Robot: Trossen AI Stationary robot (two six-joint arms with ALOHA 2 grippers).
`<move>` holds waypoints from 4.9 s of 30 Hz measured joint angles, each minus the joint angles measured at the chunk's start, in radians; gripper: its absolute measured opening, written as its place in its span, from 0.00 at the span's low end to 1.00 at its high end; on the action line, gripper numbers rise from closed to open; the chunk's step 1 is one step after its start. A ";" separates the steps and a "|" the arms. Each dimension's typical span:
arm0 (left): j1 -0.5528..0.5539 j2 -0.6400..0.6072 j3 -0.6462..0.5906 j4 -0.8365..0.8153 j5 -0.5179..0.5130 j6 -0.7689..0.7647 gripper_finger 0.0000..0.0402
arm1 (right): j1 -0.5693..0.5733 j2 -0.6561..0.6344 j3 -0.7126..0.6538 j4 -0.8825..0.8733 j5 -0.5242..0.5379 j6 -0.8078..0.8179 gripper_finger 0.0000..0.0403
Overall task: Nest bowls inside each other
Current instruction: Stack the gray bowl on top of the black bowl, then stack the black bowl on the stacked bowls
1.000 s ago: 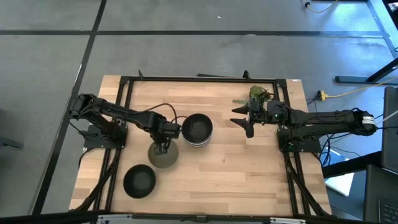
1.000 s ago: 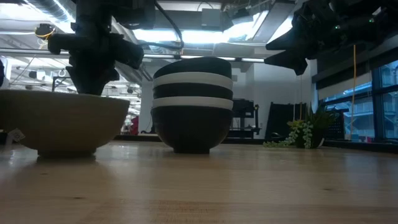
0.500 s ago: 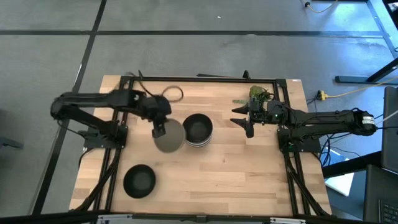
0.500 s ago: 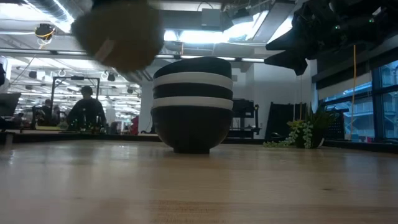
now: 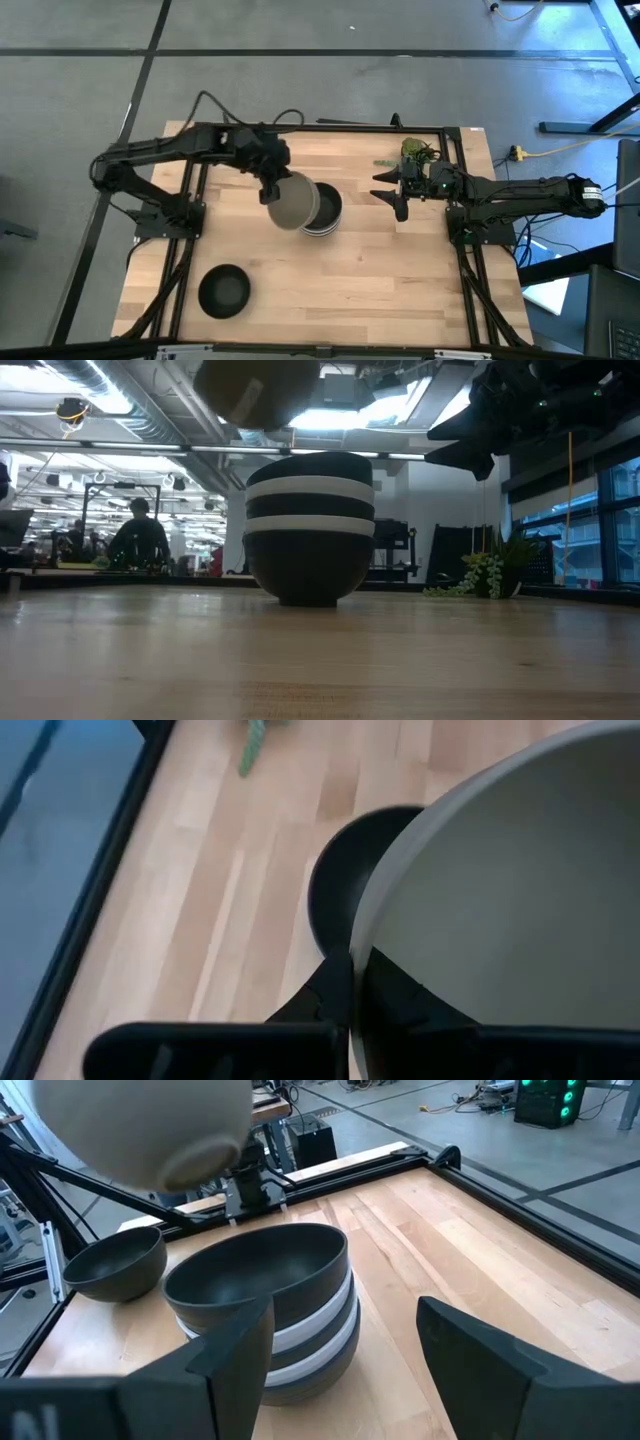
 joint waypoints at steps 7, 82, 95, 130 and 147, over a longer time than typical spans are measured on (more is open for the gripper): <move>0.035 0.110 0.000 0.030 0.061 0.045 0.00 | 0.000 0.000 0.000 0.000 0.000 0.001 0.62; 0.006 0.144 0.330 -0.318 0.071 0.010 0.46 | 0.001 0.001 0.000 -0.027 -0.002 0.008 0.62; -0.270 0.074 0.288 -0.568 -0.011 -0.071 0.46 | 0.001 0.001 0.000 -0.024 -0.002 0.004 0.62; -0.659 -0.116 -0.607 0.036 0.220 -0.435 0.45 | 0.001 0.001 0.000 -0.022 -0.001 0.018 0.62; -0.682 -0.116 -0.732 0.106 0.200 -0.644 0.45 | 0.001 0.001 0.000 -0.022 0.000 0.026 0.62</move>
